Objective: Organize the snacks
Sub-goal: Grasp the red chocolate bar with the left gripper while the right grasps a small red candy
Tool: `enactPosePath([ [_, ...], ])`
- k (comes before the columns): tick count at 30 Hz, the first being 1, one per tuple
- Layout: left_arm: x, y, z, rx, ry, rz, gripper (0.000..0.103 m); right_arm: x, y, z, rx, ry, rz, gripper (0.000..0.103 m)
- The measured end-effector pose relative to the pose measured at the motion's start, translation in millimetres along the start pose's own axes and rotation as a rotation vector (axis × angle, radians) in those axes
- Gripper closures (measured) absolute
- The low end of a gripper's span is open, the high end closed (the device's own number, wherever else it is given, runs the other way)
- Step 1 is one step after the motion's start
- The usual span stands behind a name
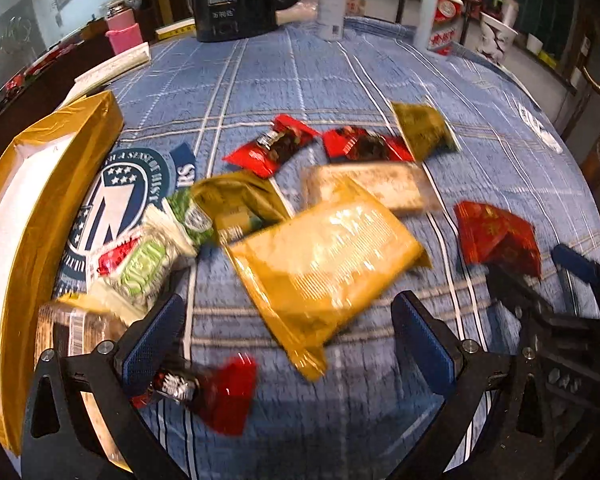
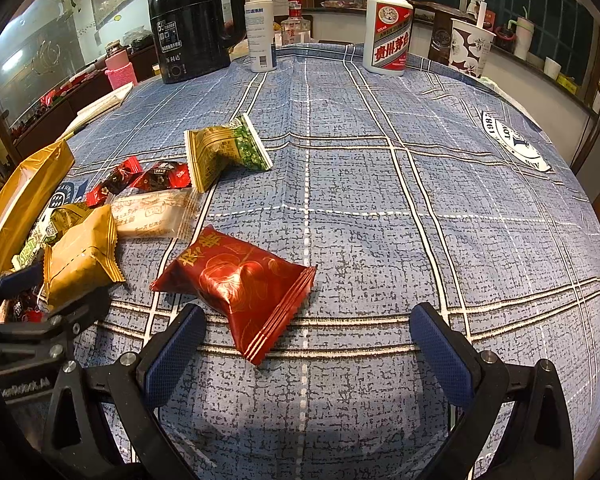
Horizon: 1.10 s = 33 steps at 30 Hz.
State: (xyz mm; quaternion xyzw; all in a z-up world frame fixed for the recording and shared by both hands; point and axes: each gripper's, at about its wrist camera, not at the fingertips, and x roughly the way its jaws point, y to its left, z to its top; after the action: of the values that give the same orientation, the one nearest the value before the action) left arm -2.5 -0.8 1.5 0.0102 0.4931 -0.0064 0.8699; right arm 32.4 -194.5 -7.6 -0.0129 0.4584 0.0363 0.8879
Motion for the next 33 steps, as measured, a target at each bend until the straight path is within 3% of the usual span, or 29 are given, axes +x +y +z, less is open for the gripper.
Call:
enactPosePath([
  [4,-5,-13,-7,0.084,0.078,-0.057,0.002,2,-1,5,-0.008,0.037,0.004,0.0],
  [6,-17,-14,-12,0.089,0.067,-0.095,0.016,3,0,6,-0.005,0.048,0.0,0.0],
  [8,-40,-9,-16,0.081,0.008,-0.147,0.017,2,0,5,-0.002,0.049,-0.002,0.001],
  [10,-74,2,-21,0.086,-0.102,-0.188,0.017,1,0,3,-0.005,0.048,0.001,0.001],
  [13,-120,30,-34,0.077,-0.244,-0.189,0.017,-2,-3,1,-0.005,0.054,-0.003,0.001],
  [17,-157,83,-55,0.035,-0.348,-0.184,0.013,-25,-20,-2,0.046,-0.005,0.036,0.011],
  [19,-159,107,-64,0.016,-0.342,-0.177,0.012,-38,-25,-1,0.065,-0.04,0.049,0.011],
  [22,-146,126,-82,0.019,-0.272,-0.155,0.012,-59,-18,-3,0.088,-0.06,0.153,0.011],
  [27,-124,116,-116,0.107,-0.194,-0.247,0.015,-76,37,-11,-0.021,-0.068,0.284,0.011],
  [30,-112,102,-121,0.164,-0.149,-0.278,0.034,-76,78,-17,-0.11,-0.043,0.397,0.018],
  [31,-109,100,-124,0.173,-0.135,-0.286,0.044,-75,90,-16,-0.141,-0.033,0.441,0.022],
  [33,-104,100,-127,0.175,-0.115,-0.299,0.052,-74,117,-17,-0.204,-0.015,0.498,0.026],
])
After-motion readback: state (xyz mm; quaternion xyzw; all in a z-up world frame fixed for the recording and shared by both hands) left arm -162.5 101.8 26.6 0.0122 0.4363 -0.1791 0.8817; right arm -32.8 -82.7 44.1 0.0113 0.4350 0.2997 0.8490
